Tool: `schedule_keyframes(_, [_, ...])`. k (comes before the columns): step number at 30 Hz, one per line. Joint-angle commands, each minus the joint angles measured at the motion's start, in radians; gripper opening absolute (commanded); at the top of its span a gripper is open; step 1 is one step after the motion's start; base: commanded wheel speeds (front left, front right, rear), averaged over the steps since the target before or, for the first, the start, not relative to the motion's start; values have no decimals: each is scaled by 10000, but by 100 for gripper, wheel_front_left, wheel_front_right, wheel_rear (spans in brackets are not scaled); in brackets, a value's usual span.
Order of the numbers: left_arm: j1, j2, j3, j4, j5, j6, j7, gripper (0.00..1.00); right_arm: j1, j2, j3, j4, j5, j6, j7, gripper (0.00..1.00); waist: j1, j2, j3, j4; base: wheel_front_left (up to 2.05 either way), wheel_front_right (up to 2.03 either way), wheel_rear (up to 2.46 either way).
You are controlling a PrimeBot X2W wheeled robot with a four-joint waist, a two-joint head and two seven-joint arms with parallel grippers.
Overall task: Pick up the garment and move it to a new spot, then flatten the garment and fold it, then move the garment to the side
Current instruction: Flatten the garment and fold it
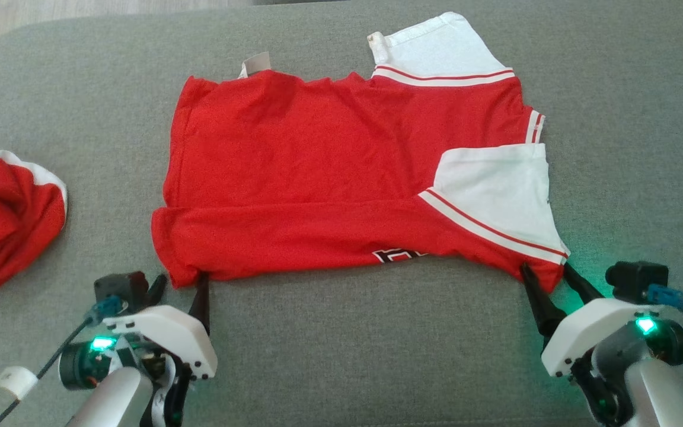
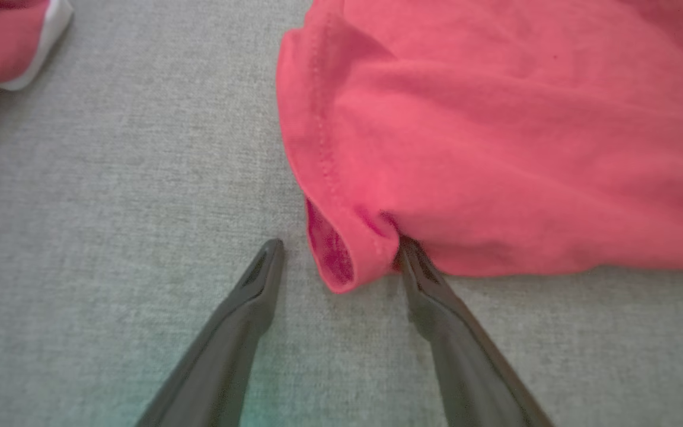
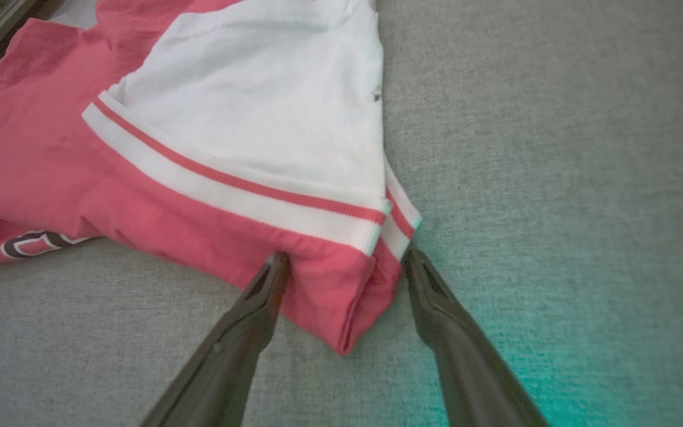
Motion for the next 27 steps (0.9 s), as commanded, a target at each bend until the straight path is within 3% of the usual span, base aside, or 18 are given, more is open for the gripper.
schedule_keyframes(1, [-150,144,281,-169,-158,-161,164,58,-157,-146,379,-13,139,-7,187,56,0,-1,11,7,0,0,0])
schedule_keyframes(2, [-160,155,296,-273,-204,-237,139,0,-184,-194,408,2,199,-7,205,2,0,-1,20,16,0,0,0])
schedule_keyframes(6, [-157,372,493,-632,-111,-181,-221,0,-214,-323,358,-89,366,-7,197,0,0,-1,17,44,0,0,0])
schedule_keyframes(12, [272,714,760,-1779,116,283,-619,0,214,-524,-62,-813,486,-7,433,0,0,-1,-161,177,0,0,0])
schedule_keyframes(20, [1579,1287,896,-3598,118,1084,-100,0,1744,-360,-842,-2778,349,-7,1489,0,0,-1,-536,276,0,0,0])
schedule_keyframes(27, [2944,1470,1064,-4228,-312,1606,274,0,3190,64,-1370,-3993,298,-7,2465,0,0,-1,-846,255,0,0,0])
